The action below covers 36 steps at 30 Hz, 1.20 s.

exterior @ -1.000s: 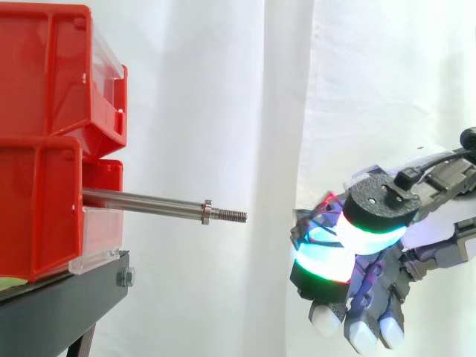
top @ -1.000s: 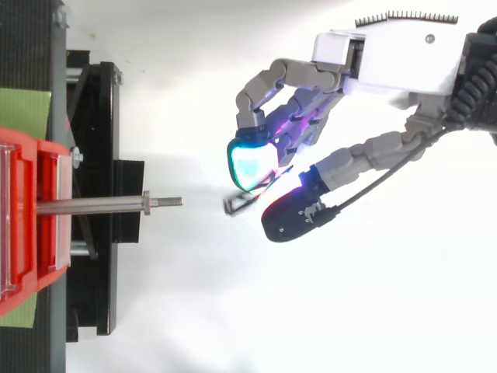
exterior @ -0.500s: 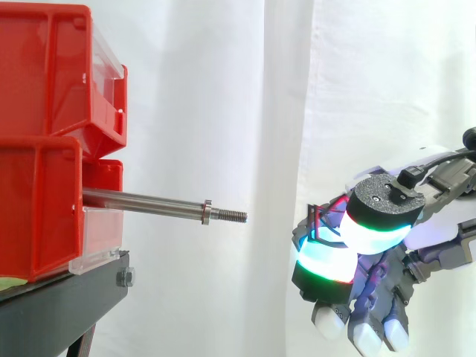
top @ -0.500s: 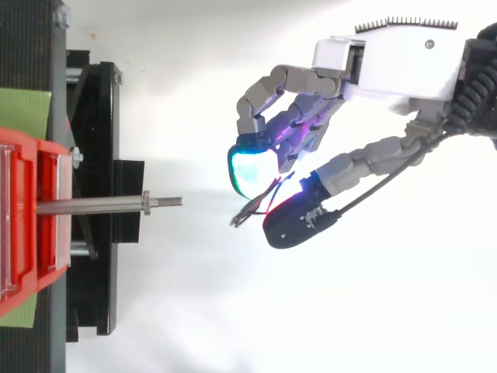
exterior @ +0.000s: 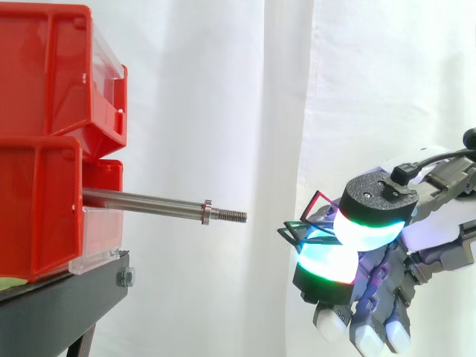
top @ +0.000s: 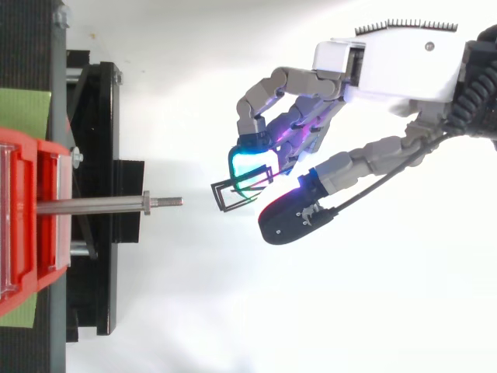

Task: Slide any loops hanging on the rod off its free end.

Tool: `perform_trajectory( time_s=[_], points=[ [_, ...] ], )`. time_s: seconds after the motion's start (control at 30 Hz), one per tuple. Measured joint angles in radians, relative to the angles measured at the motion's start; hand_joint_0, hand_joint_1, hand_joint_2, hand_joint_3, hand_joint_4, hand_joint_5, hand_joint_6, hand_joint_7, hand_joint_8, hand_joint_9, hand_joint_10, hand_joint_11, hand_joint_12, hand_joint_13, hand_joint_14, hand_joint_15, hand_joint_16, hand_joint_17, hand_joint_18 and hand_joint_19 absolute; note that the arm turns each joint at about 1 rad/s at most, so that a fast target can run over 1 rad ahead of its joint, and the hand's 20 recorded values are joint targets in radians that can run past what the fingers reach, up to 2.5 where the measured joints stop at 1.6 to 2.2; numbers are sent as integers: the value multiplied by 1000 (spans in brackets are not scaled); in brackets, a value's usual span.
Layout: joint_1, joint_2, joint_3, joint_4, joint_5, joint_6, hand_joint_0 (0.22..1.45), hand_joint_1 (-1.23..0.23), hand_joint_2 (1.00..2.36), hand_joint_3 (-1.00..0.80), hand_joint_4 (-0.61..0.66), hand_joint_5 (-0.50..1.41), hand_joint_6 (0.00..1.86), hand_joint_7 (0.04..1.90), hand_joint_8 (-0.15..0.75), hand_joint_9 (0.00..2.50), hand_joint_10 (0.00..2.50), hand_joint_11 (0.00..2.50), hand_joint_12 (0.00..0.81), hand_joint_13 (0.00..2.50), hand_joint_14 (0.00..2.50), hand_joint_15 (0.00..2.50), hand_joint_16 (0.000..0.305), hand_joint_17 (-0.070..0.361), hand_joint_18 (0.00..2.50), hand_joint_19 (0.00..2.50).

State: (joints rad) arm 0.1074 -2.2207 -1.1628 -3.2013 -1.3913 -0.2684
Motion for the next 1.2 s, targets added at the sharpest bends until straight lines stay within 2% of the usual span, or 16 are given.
perform_trajectory(
  time_s=[0.17, 0.37, 0.6, 0.8, 0.9, 1.07, 1.2],
  points=[
    [0, 0, 0, -2, 0, 6, 650, -847, 1011, -369, 138, -172, 797, 964, 294, 918, 13, 310, 295, 941, 7, 187, 45, 101, 953, 366],
    [1, 0, 0, -7, 0, 9, 594, -689, 1010, -389, 137, -153, 781, 1052, 307, 971, 11, 321, 301, 955, 7, 196, 45, 101, 951, 381],
    [1, 0, 0, -10, 0, 9, 589, -654, 1014, -342, 128, -145, 777, 1075, 314, 1000, 11, 318, 305, 971, 7, 203, 46, 103, 957, 387],
    [2, 0, 0, -14, 0, 11, 593, -703, 1018, -268, 116, -151, 795, 1071, 320, 1004, 11, 324, 306, 971, 8, 203, 46, 103, 960, 389],
    [2, 0, 0, -15, 0, 12, 603, -774, 1018, -253, 117, -171, 827, 1010, 308, 984, 13, 333, 302, 962, 8, 200, 46, 103, 961, 383],
    [2, 0, 0, -18, 0, 16, 639, -846, 1013, -323, 128, -186, 835, 964, 302, 944, 12, 336, 300, 947, 8, 199, 45, 102, 953, 364],
    [2, 0, 0, -22, 0, 20, 622, -815, 1005, -434, 136, -182, 833, 975, 300, 956, 13, 331, 300, 947, 7, 193, 45, 101, 950, 373]
  ],
)
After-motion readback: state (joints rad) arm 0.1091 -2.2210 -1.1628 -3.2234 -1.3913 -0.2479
